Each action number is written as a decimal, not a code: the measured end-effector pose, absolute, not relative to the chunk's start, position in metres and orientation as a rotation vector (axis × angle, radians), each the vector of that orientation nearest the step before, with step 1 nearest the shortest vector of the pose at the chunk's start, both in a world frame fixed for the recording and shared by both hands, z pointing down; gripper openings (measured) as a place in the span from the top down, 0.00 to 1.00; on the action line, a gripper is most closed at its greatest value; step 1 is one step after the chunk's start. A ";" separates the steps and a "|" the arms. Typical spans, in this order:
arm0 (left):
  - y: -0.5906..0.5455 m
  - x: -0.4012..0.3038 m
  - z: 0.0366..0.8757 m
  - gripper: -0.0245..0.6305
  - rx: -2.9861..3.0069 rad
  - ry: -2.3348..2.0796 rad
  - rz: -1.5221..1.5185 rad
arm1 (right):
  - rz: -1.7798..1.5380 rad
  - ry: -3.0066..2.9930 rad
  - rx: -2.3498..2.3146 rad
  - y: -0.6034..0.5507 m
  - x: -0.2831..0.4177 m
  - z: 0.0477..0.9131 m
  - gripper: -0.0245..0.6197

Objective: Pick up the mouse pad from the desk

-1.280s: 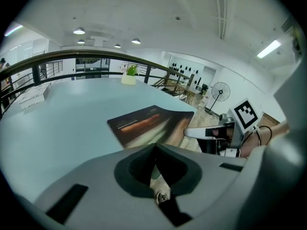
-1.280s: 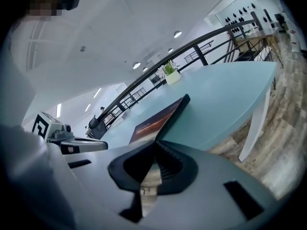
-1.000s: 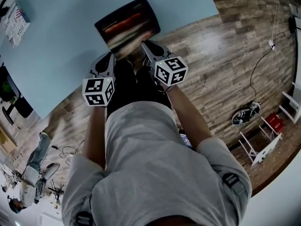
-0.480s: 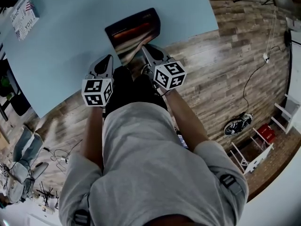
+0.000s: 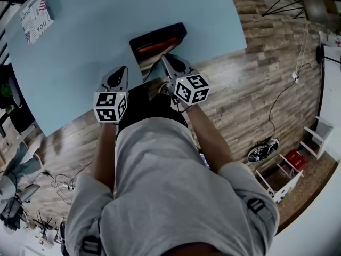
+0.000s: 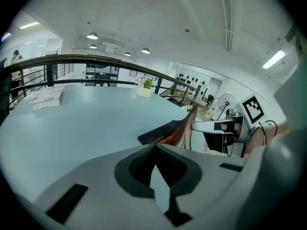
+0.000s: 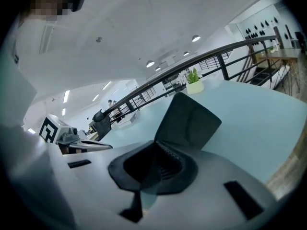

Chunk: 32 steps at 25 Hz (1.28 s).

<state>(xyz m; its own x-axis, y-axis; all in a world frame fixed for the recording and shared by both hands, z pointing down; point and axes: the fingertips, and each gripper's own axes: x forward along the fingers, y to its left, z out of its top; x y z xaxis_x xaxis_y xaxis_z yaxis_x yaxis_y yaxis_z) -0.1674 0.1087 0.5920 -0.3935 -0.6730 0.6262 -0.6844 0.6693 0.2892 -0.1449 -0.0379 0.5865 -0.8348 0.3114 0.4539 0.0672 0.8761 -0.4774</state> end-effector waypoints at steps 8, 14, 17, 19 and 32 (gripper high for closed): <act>0.124 -0.191 0.585 0.94 1.065 -2.153 -0.001 | 0.547 -2.527 -0.264 -0.027 -0.168 0.578 0.94; 0.143 -0.206 0.581 0.94 1.101 -2.146 -0.006 | 0.513 -2.556 -0.232 -0.018 -0.187 0.569 0.94; 0.150 -0.216 0.576 0.94 1.099 -2.158 -0.007 | 0.518 -2.568 -0.209 -0.019 -0.194 0.564 0.94; 0.153 -0.222 0.573 0.94 1.093 -2.166 -0.025 | 0.514 -2.573 -0.204 -0.018 -0.198 0.560 0.94; 0.135 -0.249 0.550 0.94 1.051 -2.233 -0.075 | 0.508 -2.590 -0.316 -0.020 -0.238 0.542 0.94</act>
<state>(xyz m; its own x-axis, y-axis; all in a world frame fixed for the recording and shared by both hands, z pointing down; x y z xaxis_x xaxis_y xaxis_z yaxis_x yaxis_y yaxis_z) -0.2488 0.1349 0.5495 -0.4593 -0.7050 0.5404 -0.6674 0.6754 0.3138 -0.2377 -0.0202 0.5418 -0.8589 0.3073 0.4097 0.1296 0.9044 -0.4065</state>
